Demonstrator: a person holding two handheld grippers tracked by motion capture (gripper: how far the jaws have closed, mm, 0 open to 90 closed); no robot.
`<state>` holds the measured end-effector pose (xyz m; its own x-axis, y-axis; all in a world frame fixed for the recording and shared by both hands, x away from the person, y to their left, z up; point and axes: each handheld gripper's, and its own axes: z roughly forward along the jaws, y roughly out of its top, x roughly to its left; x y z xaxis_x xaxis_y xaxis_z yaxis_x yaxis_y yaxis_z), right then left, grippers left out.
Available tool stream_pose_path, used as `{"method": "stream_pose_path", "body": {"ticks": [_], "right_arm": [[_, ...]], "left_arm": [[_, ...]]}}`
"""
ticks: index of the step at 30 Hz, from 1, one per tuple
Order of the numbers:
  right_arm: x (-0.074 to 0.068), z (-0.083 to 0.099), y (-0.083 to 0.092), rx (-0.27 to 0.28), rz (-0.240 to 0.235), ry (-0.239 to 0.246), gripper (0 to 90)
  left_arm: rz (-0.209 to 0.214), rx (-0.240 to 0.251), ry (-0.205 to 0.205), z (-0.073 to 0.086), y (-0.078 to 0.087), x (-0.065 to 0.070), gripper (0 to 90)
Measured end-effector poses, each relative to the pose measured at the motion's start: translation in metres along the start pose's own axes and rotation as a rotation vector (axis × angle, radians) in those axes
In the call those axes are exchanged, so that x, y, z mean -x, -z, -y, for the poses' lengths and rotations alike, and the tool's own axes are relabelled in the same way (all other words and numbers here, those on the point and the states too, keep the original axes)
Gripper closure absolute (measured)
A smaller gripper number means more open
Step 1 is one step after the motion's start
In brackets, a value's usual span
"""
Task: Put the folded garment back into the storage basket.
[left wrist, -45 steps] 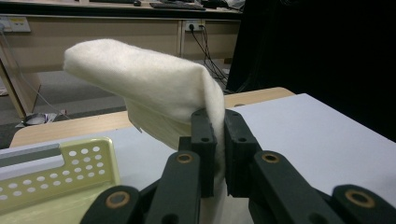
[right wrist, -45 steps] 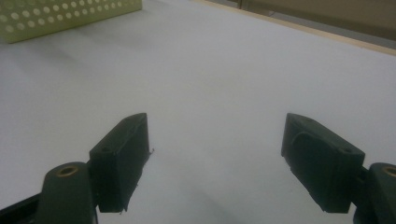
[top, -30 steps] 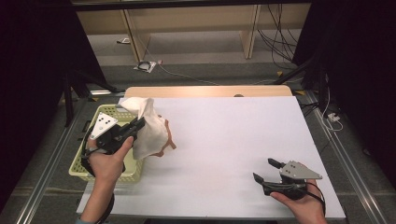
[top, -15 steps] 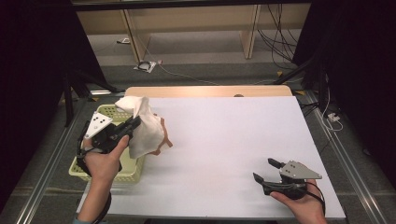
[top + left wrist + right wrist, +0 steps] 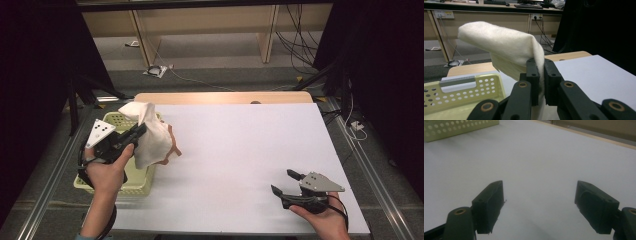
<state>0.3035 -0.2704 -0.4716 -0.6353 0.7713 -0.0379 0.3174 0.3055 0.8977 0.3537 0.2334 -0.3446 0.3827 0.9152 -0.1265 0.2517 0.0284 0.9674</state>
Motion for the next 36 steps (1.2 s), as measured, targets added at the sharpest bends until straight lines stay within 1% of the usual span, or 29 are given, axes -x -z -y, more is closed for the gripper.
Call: {"method": "stream_pose_path", "body": {"ticks": [13,21,26,33,36], "right_arm": [[0.000,0.000,0.000,0.001,-0.001,0.002,24.0],[0.000,0.000,0.000,0.001,0.000,0.002,24.0],[0.000,0.000,0.000,0.001,0.000,0.002,24.0],[0.000,0.000,0.000,0.001,0.000,0.003,23.9],[0.000,0.000,0.000,0.000,0.000,0.002,23.9]], "left_arm": [[-0.016,0.010,0.011,-0.002,0.004,-0.007,83.8],[-0.032,0.010,0.002,-0.003,0.005,-0.011,83.9],[-0.043,0.011,-0.018,-0.004,0.006,-0.014,83.9],[-0.043,0.012,-0.016,-0.003,0.006,-0.017,83.9],[-0.047,0.011,-0.022,-0.003,0.007,-0.018,83.9]]}}
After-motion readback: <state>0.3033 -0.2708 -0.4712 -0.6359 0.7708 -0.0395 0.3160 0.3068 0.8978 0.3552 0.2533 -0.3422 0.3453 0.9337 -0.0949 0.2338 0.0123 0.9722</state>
